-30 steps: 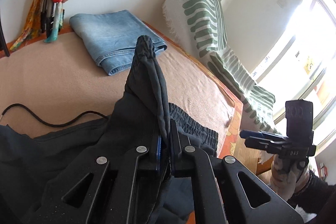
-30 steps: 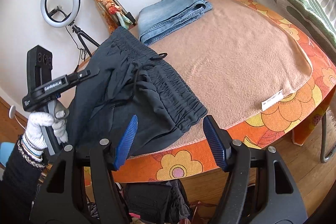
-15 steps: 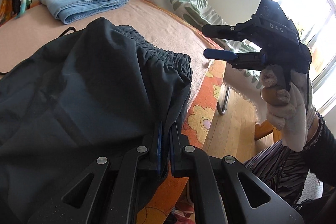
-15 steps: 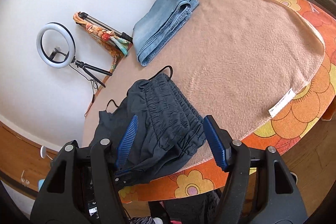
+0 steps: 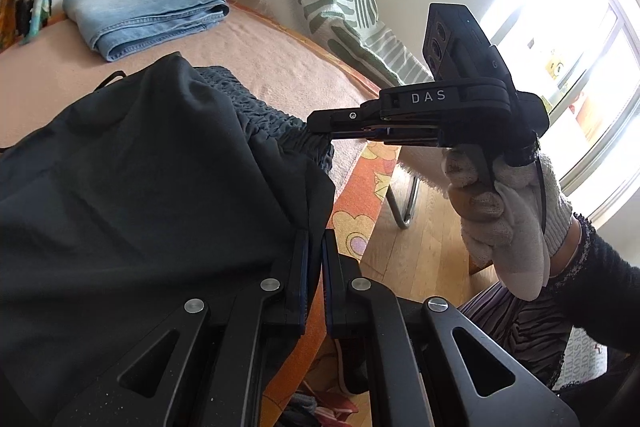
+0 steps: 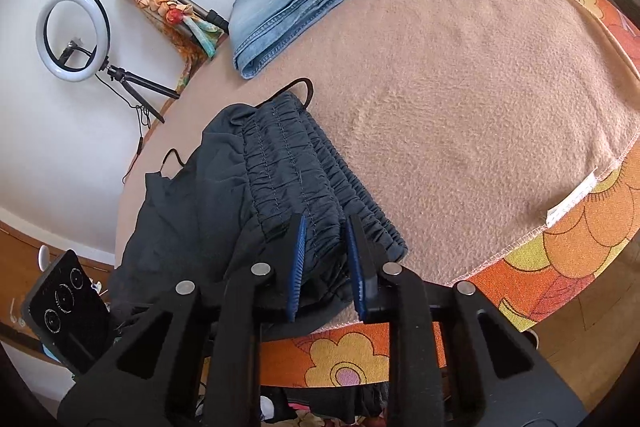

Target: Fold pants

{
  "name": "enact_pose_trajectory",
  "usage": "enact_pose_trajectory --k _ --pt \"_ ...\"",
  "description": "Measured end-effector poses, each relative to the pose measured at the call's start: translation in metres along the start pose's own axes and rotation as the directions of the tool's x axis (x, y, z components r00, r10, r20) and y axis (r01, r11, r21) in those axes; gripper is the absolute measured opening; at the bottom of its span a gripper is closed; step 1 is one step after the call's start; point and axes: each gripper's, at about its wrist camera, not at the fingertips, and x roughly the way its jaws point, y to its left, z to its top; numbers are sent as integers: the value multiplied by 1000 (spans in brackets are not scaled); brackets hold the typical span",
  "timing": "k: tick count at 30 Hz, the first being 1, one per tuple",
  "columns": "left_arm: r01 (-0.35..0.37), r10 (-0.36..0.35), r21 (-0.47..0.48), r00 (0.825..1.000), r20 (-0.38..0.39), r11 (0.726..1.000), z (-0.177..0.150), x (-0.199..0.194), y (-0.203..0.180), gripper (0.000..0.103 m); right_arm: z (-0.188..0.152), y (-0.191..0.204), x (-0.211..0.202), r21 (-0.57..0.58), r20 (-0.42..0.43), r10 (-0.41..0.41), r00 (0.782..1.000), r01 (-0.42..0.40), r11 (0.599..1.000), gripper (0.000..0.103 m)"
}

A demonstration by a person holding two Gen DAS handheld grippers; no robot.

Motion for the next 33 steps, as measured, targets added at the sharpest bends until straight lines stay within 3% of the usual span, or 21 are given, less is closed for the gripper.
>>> enact_pose_trajectory --k 6,9,10,16,18,21,22,25,27,30,33 --pt "-6 6 7 997 -78 1000 -13 24 4 4 -2 -8 -13 -73 6 -22 1000 22 997 17" --pt "-3 2 -7 995 -97 1000 -16 33 7 4 0 -24 -6 -13 -29 1 1000 -2 1000 56" --pt "0 0 -8 995 -100 1000 -16 34 6 4 1 -28 -6 -5 -23 6 1000 -6 1000 63" --pt "0 -1 -6 995 -102 1000 -17 36 5 4 3 -44 12 105 -91 174 981 -164 981 63" --pt "7 -9 -14 995 -101 1000 -18 37 8 4 2 -48 13 139 -74 213 974 -201 970 65" --pt "19 -21 -27 995 -100 999 -17 38 11 4 -3 -59 20 248 -69 324 944 -298 922 64" --pt "19 -21 -27 995 -99 999 -17 39 11 4 -6 -60 24 278 -62 355 933 -325 904 57" --pt "19 -22 -28 995 -97 999 -17 39 10 4 -12 -50 34 267 -81 333 939 -302 915 34" --pt "23 -26 -32 994 -105 999 -16 39 11 4 -14 -40 32 244 -59 299 952 -276 930 29" --pt "17 -23 -57 993 -114 998 -15 29 8 6 -10 -13 16 112 -10 215 977 -212 971 25" --pt "23 -28 -82 998 -61 996 -11 -4 7 12 -5 17 -8 -37 72 154 985 -152 988 24"
